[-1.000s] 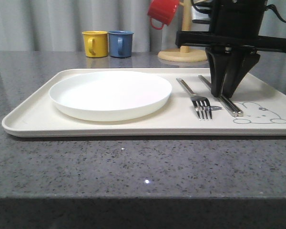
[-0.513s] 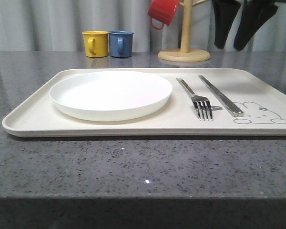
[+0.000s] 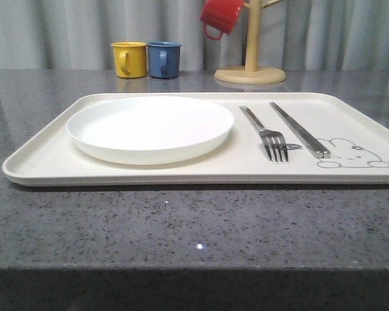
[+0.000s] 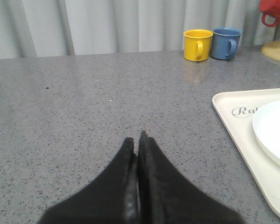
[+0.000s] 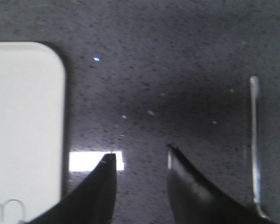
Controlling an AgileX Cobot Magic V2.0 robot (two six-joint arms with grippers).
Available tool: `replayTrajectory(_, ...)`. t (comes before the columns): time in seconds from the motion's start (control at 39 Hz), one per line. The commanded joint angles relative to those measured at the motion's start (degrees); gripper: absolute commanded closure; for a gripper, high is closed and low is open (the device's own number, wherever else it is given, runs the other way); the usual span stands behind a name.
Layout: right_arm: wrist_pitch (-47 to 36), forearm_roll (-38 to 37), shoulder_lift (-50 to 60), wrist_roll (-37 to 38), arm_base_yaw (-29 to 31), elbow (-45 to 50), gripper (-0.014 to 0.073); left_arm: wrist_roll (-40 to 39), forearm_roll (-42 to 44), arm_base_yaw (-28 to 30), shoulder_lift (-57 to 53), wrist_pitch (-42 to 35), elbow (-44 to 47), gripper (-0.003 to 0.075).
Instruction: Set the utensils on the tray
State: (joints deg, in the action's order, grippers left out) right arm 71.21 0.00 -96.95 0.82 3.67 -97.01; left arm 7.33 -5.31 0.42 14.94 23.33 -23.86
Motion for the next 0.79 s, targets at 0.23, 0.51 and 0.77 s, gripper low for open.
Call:
replayTrajectory(0.23,5.43,-3.65,1.81,-5.57,9.66,4.0,0.027,-0.06,-0.14,-0.3,0.59,-4.65,-1.63,0.0738)
replayTrajectory(0.51,5.32,-3.84,-2.5,-8.91,11.86,4.0,0.027,-0.06,-0.14,-0.3,0.59,-4.65,-1.63,0.0738)
replayTrajectory(0.77,5.02,-6.84,-6.76,-9.82,11.86,4.0,0.027,-0.06,-0.14,-0.3,0.59,-4.65,-1.5,0.0738)
